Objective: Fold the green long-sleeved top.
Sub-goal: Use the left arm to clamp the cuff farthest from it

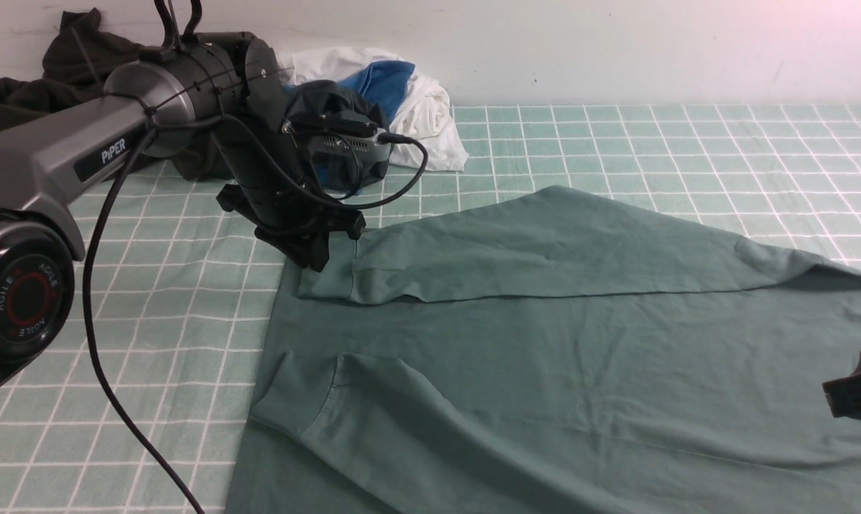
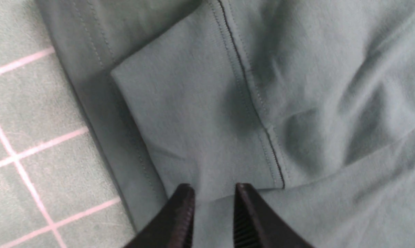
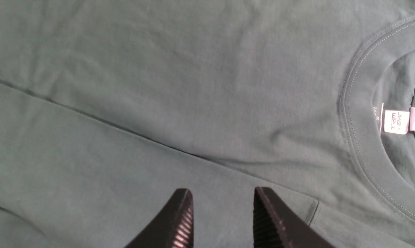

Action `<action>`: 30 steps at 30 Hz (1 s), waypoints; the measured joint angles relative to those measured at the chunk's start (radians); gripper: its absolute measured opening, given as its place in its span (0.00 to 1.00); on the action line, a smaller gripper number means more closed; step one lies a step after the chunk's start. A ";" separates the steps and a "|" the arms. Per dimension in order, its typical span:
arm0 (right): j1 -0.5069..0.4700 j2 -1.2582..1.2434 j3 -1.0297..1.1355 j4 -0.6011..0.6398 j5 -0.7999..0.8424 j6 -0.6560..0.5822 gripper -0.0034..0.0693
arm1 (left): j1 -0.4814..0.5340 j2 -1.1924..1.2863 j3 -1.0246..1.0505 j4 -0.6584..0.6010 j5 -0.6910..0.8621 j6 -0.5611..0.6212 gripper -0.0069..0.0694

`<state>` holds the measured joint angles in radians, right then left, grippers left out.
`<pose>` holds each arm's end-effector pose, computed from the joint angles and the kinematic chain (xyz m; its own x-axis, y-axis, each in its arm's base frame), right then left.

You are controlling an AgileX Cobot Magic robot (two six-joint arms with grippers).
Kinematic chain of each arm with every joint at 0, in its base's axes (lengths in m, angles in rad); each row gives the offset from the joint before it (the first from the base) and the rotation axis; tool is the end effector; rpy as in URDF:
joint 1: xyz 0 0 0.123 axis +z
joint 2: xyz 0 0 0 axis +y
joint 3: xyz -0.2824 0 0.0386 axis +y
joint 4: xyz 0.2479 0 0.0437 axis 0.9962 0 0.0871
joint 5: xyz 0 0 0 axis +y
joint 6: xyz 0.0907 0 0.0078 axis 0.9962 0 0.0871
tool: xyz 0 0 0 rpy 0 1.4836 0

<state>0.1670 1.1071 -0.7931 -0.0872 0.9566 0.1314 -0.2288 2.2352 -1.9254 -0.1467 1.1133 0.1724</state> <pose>0.1902 0.0255 0.2738 -0.9206 -0.0733 -0.3835 -0.0648 0.9973 -0.0349 0.4601 -0.1194 0.1999 -0.9135 0.3217 -0.2492 0.3549 0.9294 -0.1013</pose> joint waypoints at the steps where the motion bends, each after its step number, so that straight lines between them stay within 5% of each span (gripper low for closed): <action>1: 0.000 0.000 0.000 0.000 0.000 0.000 0.38 | 0.000 0.000 0.000 0.000 0.000 -0.002 0.35; 4: 0.000 0.000 0.000 0.000 0.000 0.000 0.38 | 0.000 0.018 0.000 0.000 -0.008 -0.028 0.53; 8: 0.000 0.000 0.000 0.000 0.000 0.000 0.38 | 0.000 0.046 0.000 0.000 -0.013 -0.044 0.66; 16: 0.000 0.000 0.000 0.000 0.000 0.000 0.38 | 0.000 0.078 0.000 0.001 -0.017 -0.062 0.69; 21: 0.000 0.000 0.000 0.000 0.000 0.000 0.38 | 0.000 0.078 0.000 0.004 -0.018 -0.072 0.57; 26: 0.000 0.000 0.000 0.000 -0.005 0.000 0.38 | -0.010 0.073 0.000 -0.008 -0.016 -0.072 0.24; 30: 0.000 0.000 0.000 0.000 -0.015 0.000 0.38 | -0.028 0.039 0.000 -0.021 -0.011 -0.072 0.13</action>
<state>0.1670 1.1071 -0.7931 -0.0872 0.9413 0.1314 -0.2564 2.2738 -1.9254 -0.1672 1.1027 0.0999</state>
